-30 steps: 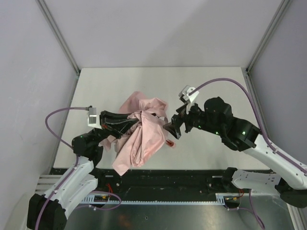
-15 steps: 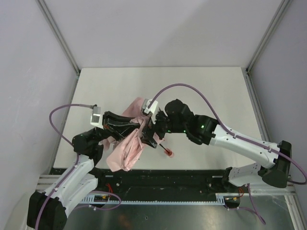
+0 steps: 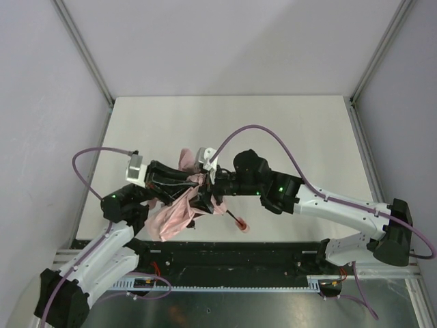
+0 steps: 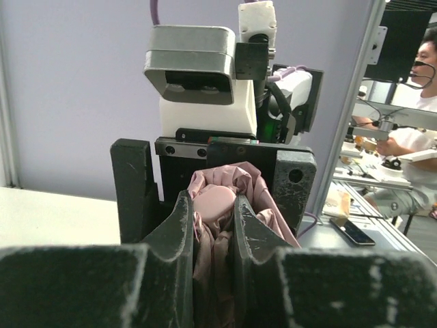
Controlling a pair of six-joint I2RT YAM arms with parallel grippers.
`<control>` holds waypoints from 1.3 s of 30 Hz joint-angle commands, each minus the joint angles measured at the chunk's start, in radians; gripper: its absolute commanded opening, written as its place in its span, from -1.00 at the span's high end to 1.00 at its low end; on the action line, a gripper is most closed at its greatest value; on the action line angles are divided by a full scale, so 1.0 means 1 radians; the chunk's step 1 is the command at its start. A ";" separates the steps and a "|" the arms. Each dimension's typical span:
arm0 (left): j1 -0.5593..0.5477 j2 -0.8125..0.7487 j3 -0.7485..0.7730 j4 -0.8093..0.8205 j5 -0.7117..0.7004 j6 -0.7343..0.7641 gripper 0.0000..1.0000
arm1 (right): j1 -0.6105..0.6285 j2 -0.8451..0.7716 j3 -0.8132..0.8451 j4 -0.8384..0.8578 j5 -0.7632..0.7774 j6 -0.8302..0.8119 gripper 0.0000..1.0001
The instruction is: Put away the umbrella
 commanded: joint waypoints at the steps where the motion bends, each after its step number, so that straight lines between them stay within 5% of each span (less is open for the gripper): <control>1: -0.070 0.000 0.098 0.103 -0.015 -0.018 1.00 | 0.003 0.001 -0.029 0.122 -0.049 0.005 -0.27; 6: -0.102 0.009 0.124 0.110 0.029 0.003 1.00 | 0.002 -0.049 -0.070 0.139 -0.161 0.017 0.29; 9: -0.117 0.017 0.140 0.112 0.055 0.006 1.00 | 0.001 -0.075 -0.087 0.141 -0.231 0.028 0.87; 11: -0.120 0.024 0.155 0.112 0.062 -0.004 0.92 | 0.001 -0.093 -0.098 0.129 -0.252 0.032 0.97; 14: -0.076 0.016 0.199 0.037 0.080 -0.026 0.22 | -0.020 -0.137 -0.122 0.084 -0.209 0.032 1.00; 17: 0.009 -0.017 0.229 -0.071 0.071 -0.055 -0.71 | -0.110 -0.206 -0.199 0.099 -0.260 0.102 1.00; 19: 0.052 -0.032 0.248 -0.122 0.064 -0.070 -0.92 | -0.151 -0.246 -0.252 0.131 -0.285 0.146 1.00; 26: 0.087 0.007 0.300 -0.253 -0.020 -0.109 -0.97 | -0.186 -0.295 -0.321 0.222 -0.257 0.221 1.00; 34: 0.111 0.000 0.275 -0.321 0.019 -0.047 -0.80 | -0.275 -0.356 -0.224 -0.032 0.136 0.239 1.00; 37: 0.045 -0.031 0.238 -0.437 -0.046 0.069 -0.96 | -0.299 -0.352 -0.186 -0.090 0.169 0.279 1.00; 39: -0.089 -0.042 0.278 -0.682 -0.204 0.325 -0.98 | -0.300 -0.341 -0.165 -0.114 0.164 0.305 1.00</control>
